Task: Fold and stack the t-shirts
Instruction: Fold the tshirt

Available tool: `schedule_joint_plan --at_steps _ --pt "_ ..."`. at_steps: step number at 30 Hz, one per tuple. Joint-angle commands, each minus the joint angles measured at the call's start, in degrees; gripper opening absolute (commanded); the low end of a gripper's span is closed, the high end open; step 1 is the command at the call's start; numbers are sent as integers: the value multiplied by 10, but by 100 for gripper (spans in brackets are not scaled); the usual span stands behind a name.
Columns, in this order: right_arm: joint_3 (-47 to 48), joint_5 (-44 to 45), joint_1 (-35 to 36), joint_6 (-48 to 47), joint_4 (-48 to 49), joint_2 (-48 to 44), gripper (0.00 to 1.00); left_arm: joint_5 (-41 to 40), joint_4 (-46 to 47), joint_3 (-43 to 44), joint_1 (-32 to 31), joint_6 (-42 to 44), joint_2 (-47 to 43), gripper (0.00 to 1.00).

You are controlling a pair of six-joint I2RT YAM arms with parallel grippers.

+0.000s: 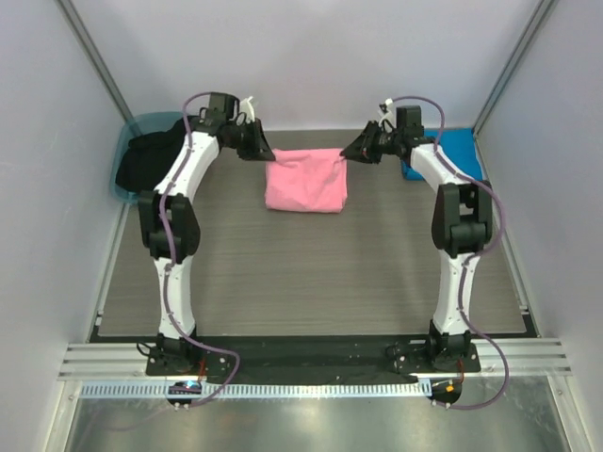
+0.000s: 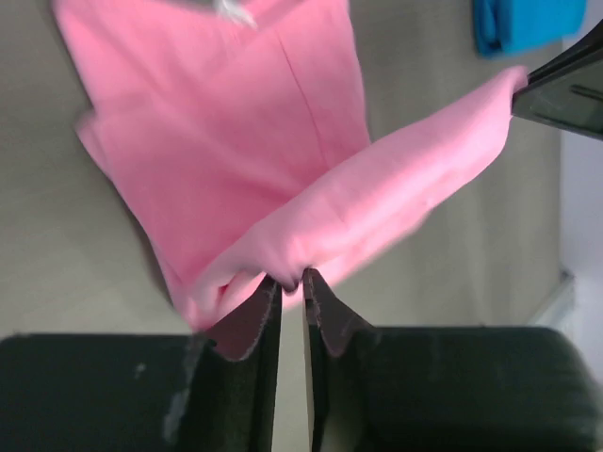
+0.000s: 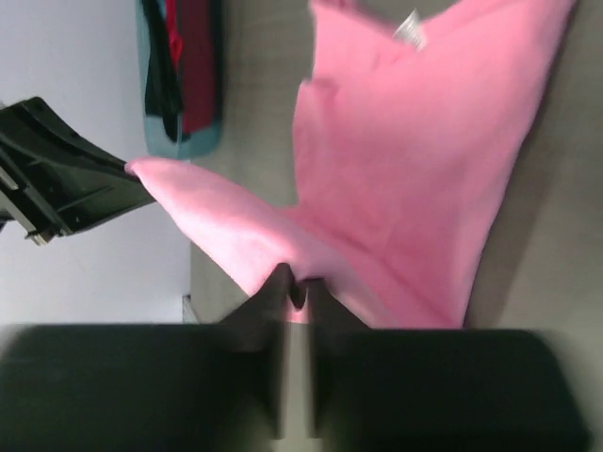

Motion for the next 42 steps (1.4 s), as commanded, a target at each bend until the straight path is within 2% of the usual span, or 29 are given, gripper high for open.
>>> schedule_joint_plan --at_steps 1,2,3,4,6,10,14,15,18,19,23,32,42 --pt "149 7 -8 9 55 105 29 -68 36 119 2 35 81 17" --pt "177 9 -7 7 63 137 42 -92 44 142 1 37 99 29" --pt "205 16 -6 0 64 176 62 -119 47 160 -2 44 114 46" --pt "238 24 -5 -11 64 187 70 -154 48 175 -5 55 135 49" --pt "242 24 -7 -25 64 189 71 -174 48 194 -8 66 139 53" --pt "161 11 -21 -56 44 140 73 -158 48 169 -8 58 120 54" --pt "104 2 -32 -85 17 127 74 -51 45 138 -7 41 105 50" --pt "96 -2 -31 -84 15 128 75 14 46 120 -8 38 104 49" --pt "74 -12 -32 -80 8 134 76 119 50 70 -10 10 104 47" --pt "67 -10 -32 -83 5 135 76 127 50 55 -11 4 103 45" --pt "68 3 -31 -91 5 144 76 111 46 18 -7 7 98 41" --pt "174 31 -30 -102 6 221 75 20 46 138 21 33 156 49" --pt "202 41 -22 -111 5 270 69 44 82 163 42 21 213 47"
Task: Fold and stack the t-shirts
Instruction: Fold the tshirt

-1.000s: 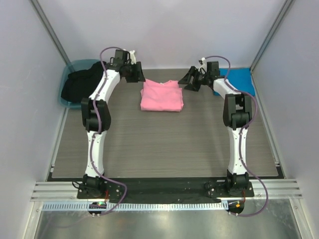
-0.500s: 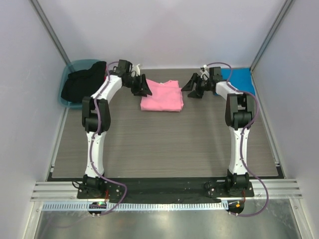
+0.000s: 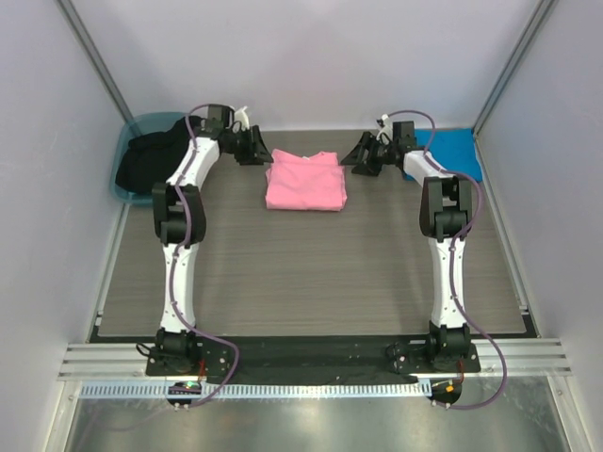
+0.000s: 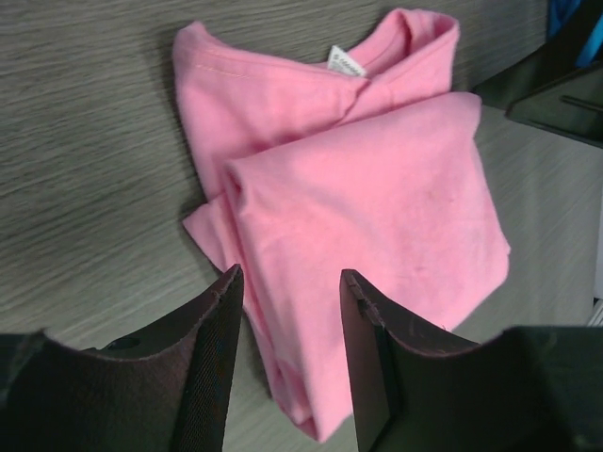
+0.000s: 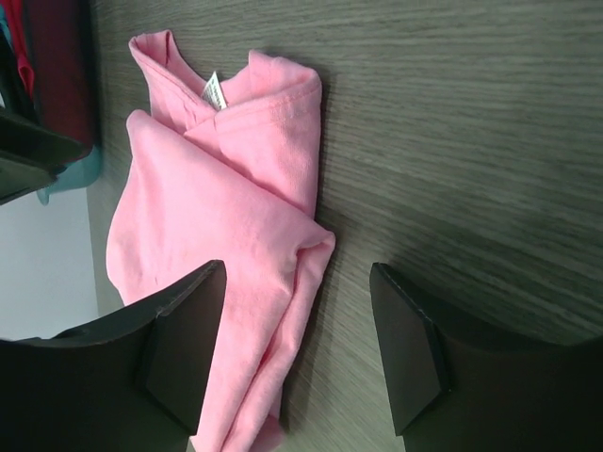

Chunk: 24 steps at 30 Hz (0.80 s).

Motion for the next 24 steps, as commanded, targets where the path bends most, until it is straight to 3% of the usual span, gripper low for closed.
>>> schedule_joint_plan --at_steps 1,13,24 --pt "24 20 8 -16 1 32 68 19 33 21 5 -6 26 47" --pt "35 -7 23 -2 18 52 57 24 63 31 6 -18 51 46" --pt "24 -7 30 -2 21 47 52 1 76 74 -11 -6 89 42"
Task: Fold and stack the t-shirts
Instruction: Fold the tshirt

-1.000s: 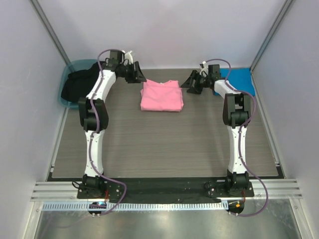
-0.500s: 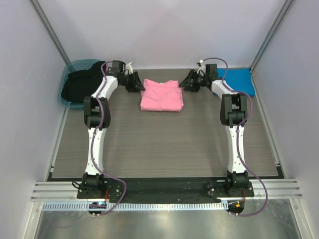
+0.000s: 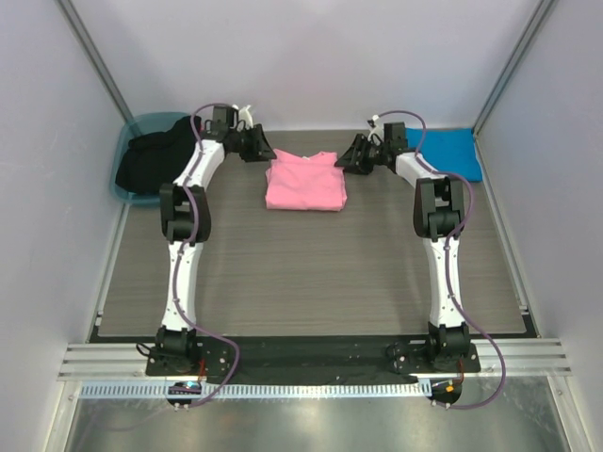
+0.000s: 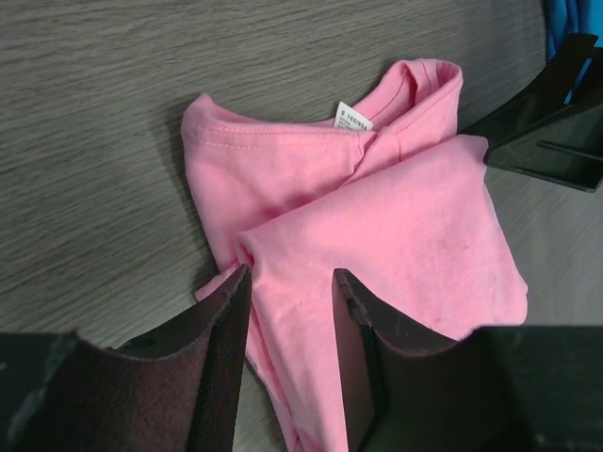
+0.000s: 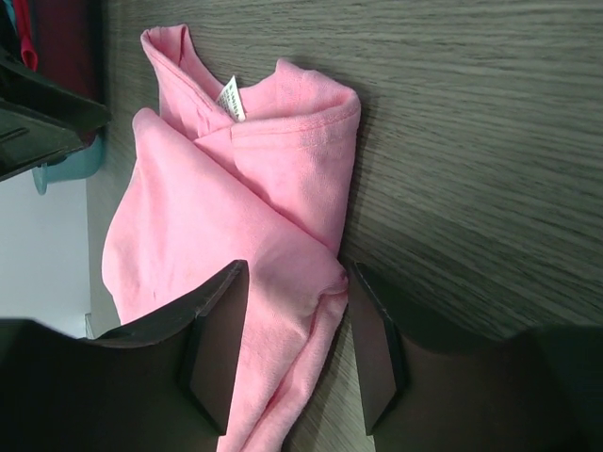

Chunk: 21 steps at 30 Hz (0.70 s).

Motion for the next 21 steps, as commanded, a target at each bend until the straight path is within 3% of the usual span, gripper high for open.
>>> schedule_joint_plan --at_steps 1,8,13,15,18,20,21 --pt "-12 7 7 -5 -11 10 52 -4 24 30 -10 9 24 41" --pt "-23 6 8 -9 -12 2 49 -12 28 39 -21 10 43 34" --pt "-22 6 9 -11 -11 2 40 -25 29 50 -21 18 51 27" --pt "-22 4 9 -13 -11 0 37 -34 27 54 -21 23 52 21" --pt "-21 2 9 -16 -11 -3 22 -37 26 55 -21 28 49 11" --pt "-18 6 10 -16 -11 -7 18 -35 26 56 -21 33 41 1" --pt "-15 6 10 -16 -11 -9 17 -33 26 57 -21 34 38 0"
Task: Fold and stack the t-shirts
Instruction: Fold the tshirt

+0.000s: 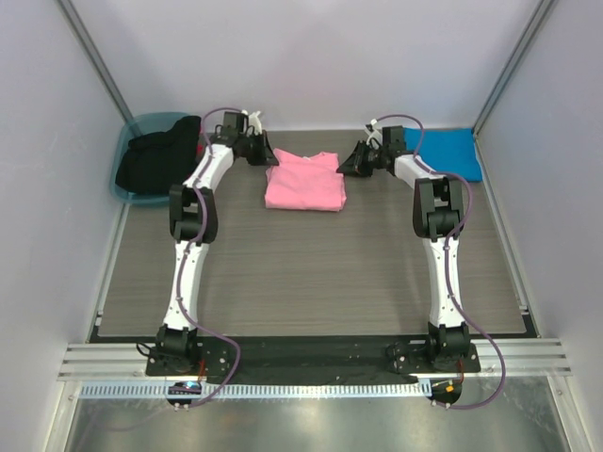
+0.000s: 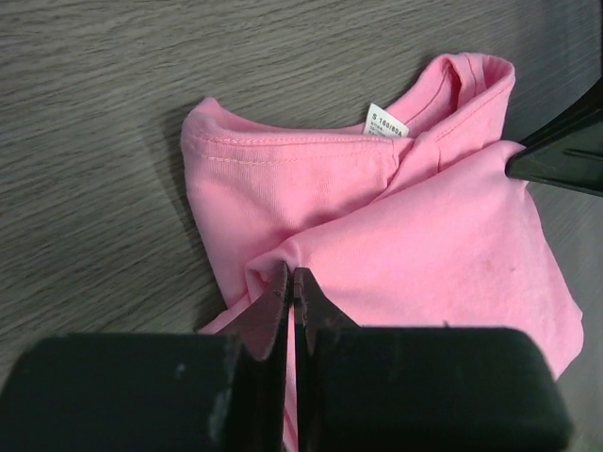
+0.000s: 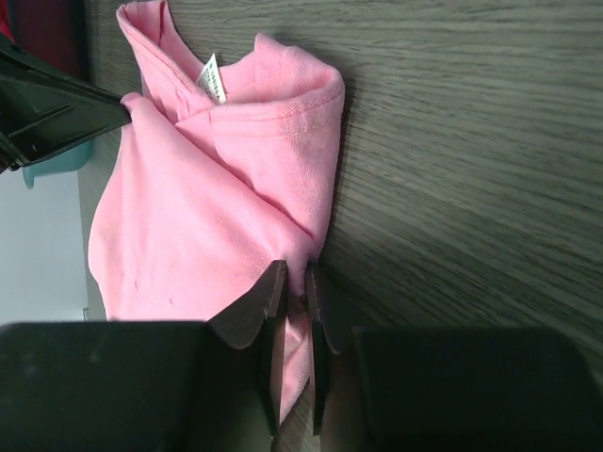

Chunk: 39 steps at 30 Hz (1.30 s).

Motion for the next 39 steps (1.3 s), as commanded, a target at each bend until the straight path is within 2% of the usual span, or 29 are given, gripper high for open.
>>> schedule_joint_plan --at_steps 1,6,15,25,34,39 --pt "8 6 6 -12 -8 -11 16 -1 14 23 0 16 -14 0" --pt "30 13 7 -16 -7 -27 6 18 17 21 0 16 -35 0" --pt "52 17 10 -16 4 -47 1 46 27 10 1 8 -67 0" --pt "65 25 17 -31 -1 -69 1 67 30 -5 4 8 -101 0" --pt "78 67 18 -59 -33 -80 1 72 22 -14 5 14 -115 0" --pt "82 75 18 -72 -49 -80 9 74 21 -20 5 14 -115 0"
